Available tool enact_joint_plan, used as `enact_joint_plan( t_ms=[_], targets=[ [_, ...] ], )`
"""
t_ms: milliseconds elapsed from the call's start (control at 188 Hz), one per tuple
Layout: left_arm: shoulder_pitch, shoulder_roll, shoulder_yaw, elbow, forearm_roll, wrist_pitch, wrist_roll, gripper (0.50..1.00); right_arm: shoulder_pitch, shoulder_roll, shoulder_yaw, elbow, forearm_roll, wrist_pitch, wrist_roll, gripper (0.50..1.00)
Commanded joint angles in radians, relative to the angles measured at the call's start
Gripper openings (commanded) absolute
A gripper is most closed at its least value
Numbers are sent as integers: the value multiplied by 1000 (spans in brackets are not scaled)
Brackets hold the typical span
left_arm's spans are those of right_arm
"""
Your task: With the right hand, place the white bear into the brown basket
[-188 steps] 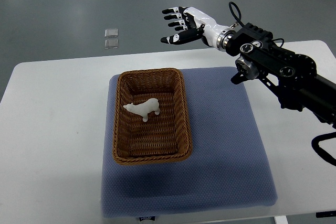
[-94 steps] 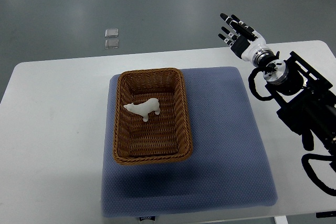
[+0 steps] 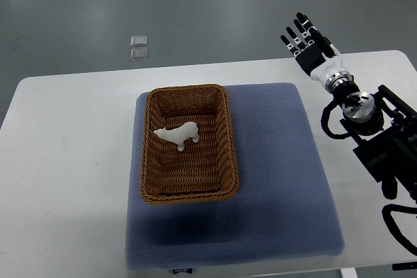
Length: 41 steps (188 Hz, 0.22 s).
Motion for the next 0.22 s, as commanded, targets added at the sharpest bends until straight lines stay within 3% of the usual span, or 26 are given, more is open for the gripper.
enact_joint_plan(
  t_ms=[0,212],
  targets=[
    [0,0,-2,0,-1,0,0,1000,-19,1,0,0,0,45,38,930],
    [0,0,-2,0,-1,0,-1,1000,-22,5,0,0,0,48,59,930]
  ],
)
